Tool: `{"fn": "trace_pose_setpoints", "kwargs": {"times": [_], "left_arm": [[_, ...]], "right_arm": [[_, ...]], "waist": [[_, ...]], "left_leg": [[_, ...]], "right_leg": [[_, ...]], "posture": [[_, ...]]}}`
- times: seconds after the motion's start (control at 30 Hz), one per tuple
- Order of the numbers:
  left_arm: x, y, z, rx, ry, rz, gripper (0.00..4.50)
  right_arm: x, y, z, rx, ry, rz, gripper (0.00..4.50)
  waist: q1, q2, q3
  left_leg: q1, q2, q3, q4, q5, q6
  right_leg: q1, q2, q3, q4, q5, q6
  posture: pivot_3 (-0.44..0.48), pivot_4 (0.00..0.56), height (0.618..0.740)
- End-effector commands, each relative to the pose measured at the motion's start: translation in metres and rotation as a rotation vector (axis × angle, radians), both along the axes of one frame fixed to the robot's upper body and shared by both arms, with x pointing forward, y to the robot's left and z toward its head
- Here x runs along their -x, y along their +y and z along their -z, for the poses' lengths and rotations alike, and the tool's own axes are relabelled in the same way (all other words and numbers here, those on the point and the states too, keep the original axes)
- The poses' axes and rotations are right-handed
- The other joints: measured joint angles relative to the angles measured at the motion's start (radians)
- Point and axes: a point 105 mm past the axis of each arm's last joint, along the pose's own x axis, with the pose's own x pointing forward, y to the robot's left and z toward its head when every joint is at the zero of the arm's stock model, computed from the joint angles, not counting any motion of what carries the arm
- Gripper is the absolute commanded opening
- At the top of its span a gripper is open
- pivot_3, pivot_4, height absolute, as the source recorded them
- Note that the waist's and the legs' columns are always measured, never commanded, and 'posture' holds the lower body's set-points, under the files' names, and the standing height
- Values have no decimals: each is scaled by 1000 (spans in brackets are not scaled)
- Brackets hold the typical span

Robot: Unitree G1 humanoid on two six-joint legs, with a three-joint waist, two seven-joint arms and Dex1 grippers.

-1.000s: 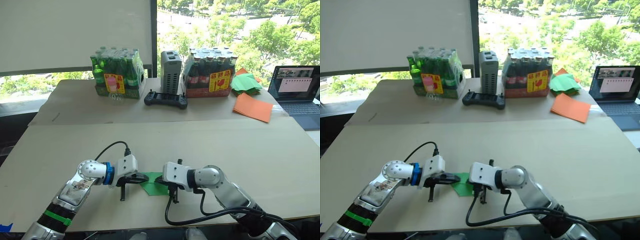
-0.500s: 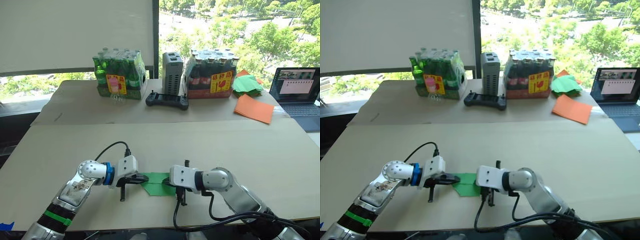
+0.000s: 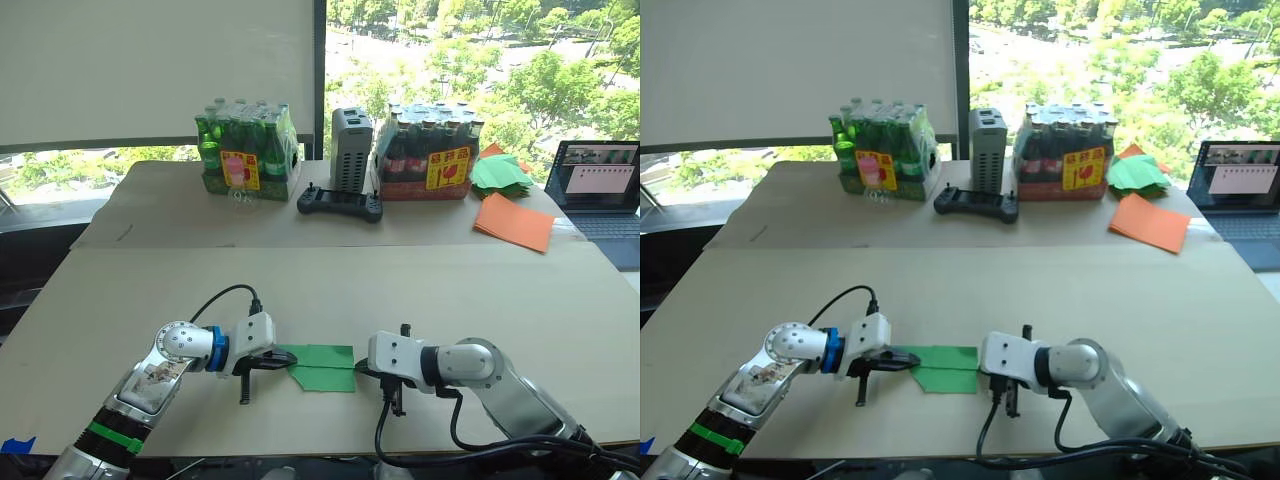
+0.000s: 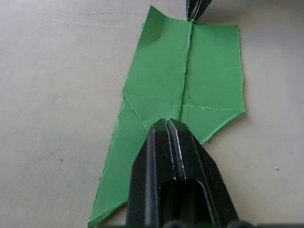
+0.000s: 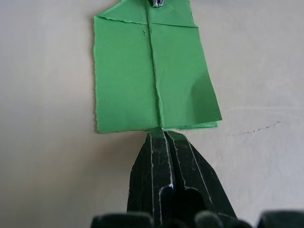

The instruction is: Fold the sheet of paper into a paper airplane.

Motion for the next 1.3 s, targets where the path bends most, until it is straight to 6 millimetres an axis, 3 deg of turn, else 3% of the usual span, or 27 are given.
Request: {"fn": "trace_pose_setpoints", "kwargs": {"times": [0.03,0.13,0.3,0.4,0.5,0.67,0.9,1.3], "left_arm": [[1,-2,-1,-14,-15,25,0],[0,-4,-3,-9,-17,28,0],[0,-5,-4,-7,-22,33,0],[0,-8,-8,5,-26,43,0],[2,-20,-15,36,-26,73,0],[0,-31,-13,51,-29,88,0],[3,-39,-3,39,-3,103,0],[-3,-10,18,-28,38,19,0]], "right_arm": [[-1,-5,-8,-45,32,30,19],[2,13,-33,-180,5,-27,19],[2,28,-47,-266,-20,-62,19],[-7,31,-35,-224,-19,-19,19],[-19,23,-5,-133,4,65,19],[-15,19,10,-72,39,61,19],[-12,17,16,-50,60,72,19],[-12,19,16,-50,62,73,19]], "waist": [[0,0,0],[-3,0,0],[-8,0,0],[-8,0,0],[-4,0,0],[-5,0,0],[-5,0,0],[-6,0,-2]], "left_leg": [[0,0,0,0,0,0],[-1,0,0,0,0,0],[-3,0,0,0,3,-5],[-3,0,0,0,3,-5],[-3,0,0,0,3,-5],[-3,0,1,0,3,-5],[-3,0,1,0,3,-5],[-1,0,1,0,3,-5]], "right_leg": [[0,0,0,0,0,0],[-1,0,0,-1,0,0],[-3,0,0,0,0,0],[-4,0,0,0,0,0],[-3,0,0,0,0,0],[-4,0,0,0,0,0],[-3,0,0,0,0,0],[-2,0,0,0,0,0]], "posture": [[0,150,711],[0,150,711],[0,150,711],[0,150,711],[0,150,711],[0,150,711],[0,150,711],[0,150,711]]}}
